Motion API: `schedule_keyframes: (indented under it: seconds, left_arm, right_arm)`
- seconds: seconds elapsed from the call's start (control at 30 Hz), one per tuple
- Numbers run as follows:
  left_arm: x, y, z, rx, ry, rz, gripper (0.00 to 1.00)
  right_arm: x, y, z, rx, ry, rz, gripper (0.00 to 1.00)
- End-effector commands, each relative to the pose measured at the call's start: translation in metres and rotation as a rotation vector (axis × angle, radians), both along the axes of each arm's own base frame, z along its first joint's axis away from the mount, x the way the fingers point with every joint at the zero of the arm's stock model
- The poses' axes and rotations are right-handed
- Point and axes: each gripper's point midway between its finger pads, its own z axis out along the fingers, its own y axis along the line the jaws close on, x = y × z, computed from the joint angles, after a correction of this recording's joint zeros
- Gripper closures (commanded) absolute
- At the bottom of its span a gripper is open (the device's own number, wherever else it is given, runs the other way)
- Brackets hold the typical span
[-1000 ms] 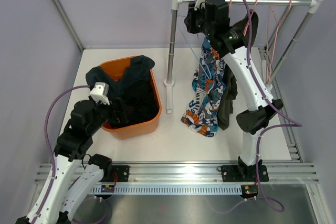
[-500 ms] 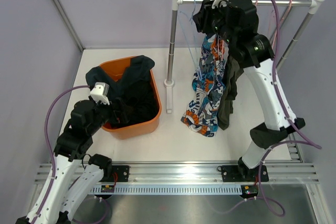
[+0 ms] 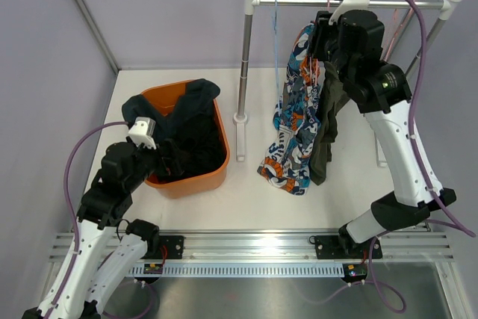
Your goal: Remove the shorts from the hanger
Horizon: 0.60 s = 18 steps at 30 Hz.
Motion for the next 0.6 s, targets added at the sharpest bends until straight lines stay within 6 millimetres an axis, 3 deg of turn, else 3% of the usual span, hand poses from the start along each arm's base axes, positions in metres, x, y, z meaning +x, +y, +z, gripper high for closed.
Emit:
schedule_keyframes:
  seconds: [0.0, 0.2, 0.57]
  left_arm:
    - [0.005, 0.0, 0.001, 0.016, -0.018, 0.001, 0.01]
    - [0.004, -0.002, -0.001, 0.018, -0.009, -0.006, 0.01]
    - [0.005, -0.002, -0.003, 0.024, -0.003, -0.007, 0.01]
  right_arm:
    - [0.012, -0.016, -0.01, -0.011, 0.001, -0.098, 0.53]
    - [0.034, -0.02, -0.013, -0.015, -0.003, -0.143, 0.5]
    - [0.073, -0.019, -0.039, -0.052, 0.026, -0.211, 0.54]
